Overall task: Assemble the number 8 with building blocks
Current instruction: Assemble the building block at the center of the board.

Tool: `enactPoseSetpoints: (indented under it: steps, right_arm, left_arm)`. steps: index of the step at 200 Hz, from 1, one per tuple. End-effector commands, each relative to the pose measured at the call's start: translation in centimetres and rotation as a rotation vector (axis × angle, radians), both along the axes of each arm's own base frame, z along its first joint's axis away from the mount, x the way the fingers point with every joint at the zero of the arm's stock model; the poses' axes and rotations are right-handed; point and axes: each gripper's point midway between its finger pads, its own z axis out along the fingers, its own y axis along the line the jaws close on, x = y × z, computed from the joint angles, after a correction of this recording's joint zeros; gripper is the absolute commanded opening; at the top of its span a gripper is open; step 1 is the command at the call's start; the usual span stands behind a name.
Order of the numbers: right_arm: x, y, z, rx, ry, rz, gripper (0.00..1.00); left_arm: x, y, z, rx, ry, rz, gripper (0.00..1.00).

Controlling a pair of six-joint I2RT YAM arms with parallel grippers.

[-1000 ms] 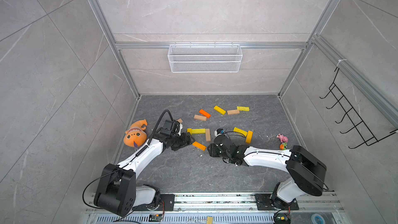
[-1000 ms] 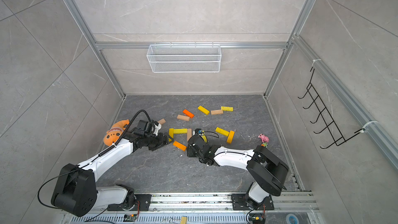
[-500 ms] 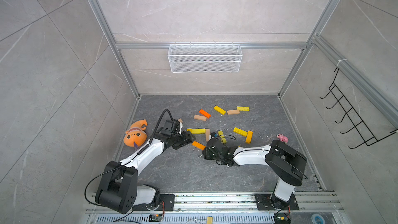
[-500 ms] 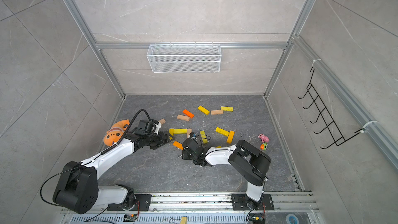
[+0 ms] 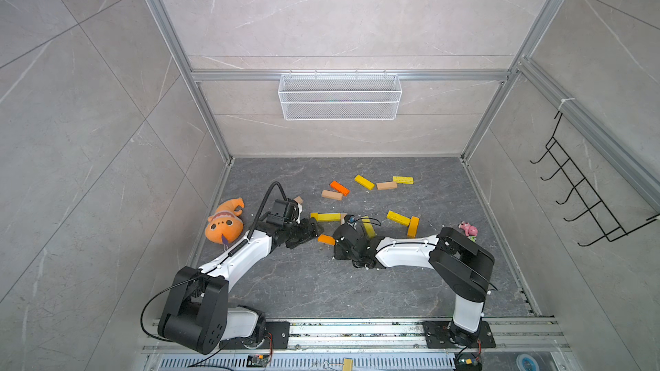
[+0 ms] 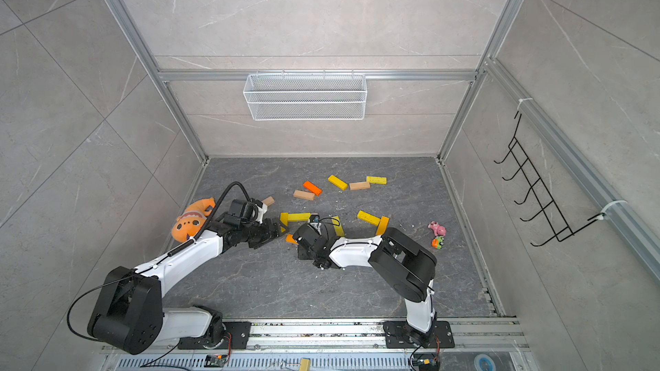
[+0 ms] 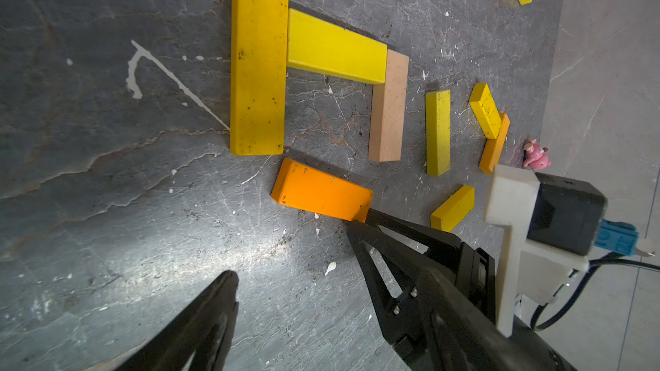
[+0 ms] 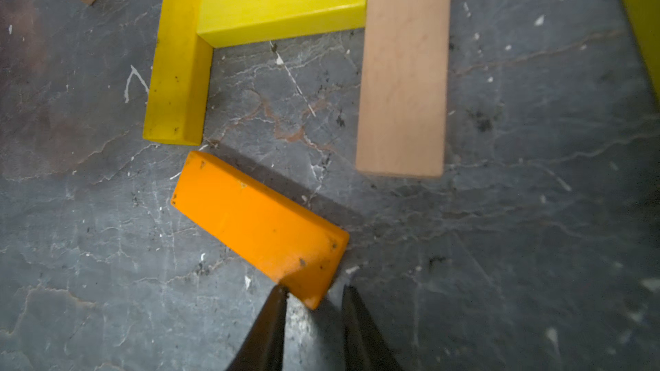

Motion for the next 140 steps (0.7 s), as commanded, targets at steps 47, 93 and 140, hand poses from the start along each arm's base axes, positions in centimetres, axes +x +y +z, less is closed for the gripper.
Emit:
enactPoseSetpoints:
  steps: [47,93,140]
  right_arm:
    - [0.0,-2.1,-1.4,-0.142,-0.006,-0.006,0.27]
    - [0.1,-1.1,-0.6,-0.082,-0.020,0.040,0.25]
    - [0.0,-1.4,0.7,0.097,0.018,0.043,0.26]
  left_arm:
    - [0.8,-0.6,0.4,-0.041,-0.018,0.010,0.82]
    - [0.6,-1.1,-1.2,-0.034,0.013,0.009,0.82]
    - [1.7,-1.6,-2.3,-0.022,0.018,0.023,0.82]
